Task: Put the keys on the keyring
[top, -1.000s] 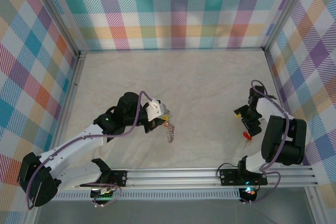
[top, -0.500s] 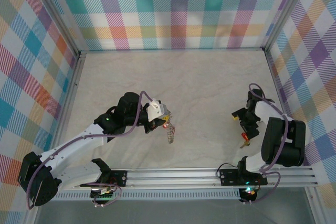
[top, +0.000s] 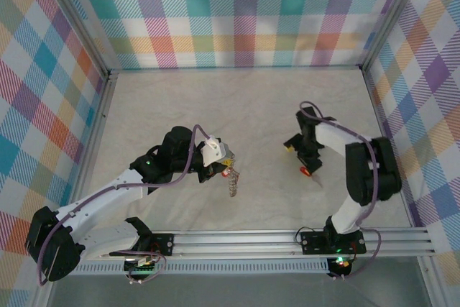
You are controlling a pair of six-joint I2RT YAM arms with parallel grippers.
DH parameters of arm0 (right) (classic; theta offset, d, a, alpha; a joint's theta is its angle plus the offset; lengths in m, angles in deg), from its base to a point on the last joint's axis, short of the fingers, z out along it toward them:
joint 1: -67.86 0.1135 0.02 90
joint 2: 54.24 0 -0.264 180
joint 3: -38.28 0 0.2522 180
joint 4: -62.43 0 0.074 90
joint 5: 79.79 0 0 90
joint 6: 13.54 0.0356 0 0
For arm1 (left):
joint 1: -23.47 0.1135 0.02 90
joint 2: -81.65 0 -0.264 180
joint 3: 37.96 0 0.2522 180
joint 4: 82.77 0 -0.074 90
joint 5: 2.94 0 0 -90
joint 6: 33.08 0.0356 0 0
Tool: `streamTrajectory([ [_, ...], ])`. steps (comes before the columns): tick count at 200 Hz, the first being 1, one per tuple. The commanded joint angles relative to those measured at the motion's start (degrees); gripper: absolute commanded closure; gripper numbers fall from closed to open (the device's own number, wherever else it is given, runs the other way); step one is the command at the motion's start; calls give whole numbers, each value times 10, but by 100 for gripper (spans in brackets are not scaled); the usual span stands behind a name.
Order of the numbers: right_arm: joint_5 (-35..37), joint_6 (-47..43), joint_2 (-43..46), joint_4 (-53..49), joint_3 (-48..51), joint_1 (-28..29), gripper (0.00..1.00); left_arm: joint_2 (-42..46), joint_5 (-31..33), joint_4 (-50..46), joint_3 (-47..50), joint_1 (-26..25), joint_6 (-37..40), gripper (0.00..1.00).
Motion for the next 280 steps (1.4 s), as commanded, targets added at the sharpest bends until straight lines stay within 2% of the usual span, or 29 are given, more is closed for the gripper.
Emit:
streamTrajectory([
  [1,-23,45,-72,43,-59,55,6,6,-6,20,-1,-8,3,100],
  [29,-23,52,-127,18,-164,111,6,8,-1,20,-1,-8,4,100],
  [55,-16,41,-124,-1,-211,125,6,9,0,20,2,-9,6,100],
  [72,12,3,-101,-33,-231,124,6,10,-2,22,5,-8,4,100],
  [92,28,-84,-58,-39,-226,113,10,8,-5,23,5,-8,2,100],
  [100,19,-134,-40,-29,-213,105,10,9,-5,23,5,-8,2,100],
  [112,-8,-257,-21,-21,-196,87,13,10,-6,22,5,-8,3,100],
  [130,-49,-512,10,-2,-158,74,16,16,-16,23,8,-9,12,100],
  [141,-73,-636,31,19,-130,72,17,21,-26,25,12,-8,21,100],
  [154,-71,-725,50,42,-102,65,17,23,-37,26,16,-9,28,100],
  [164,-93,-786,54,46,-90,53,23,23,-46,26,17,-8,32,100],
  [174,-81,-825,49,39,-85,49,28,22,-51,27,18,-9,34,100],
  [190,-70,-862,49,37,-68,45,31,22,-54,28,22,-8,39,100],
  [209,-131,-884,37,-4,-68,22,52,23,-57,37,28,-8,38,100],
  [230,-142,-912,18,-31,-52,18,63,21,-61,42,31,-8,37,100],
  [248,-165,-918,22,-9,-23,17,63,16,-64,43,31,-8,35,100],
  [280,-181,-917,19,19,-7,16,56,8,-68,43,29,-8,35,100],
])
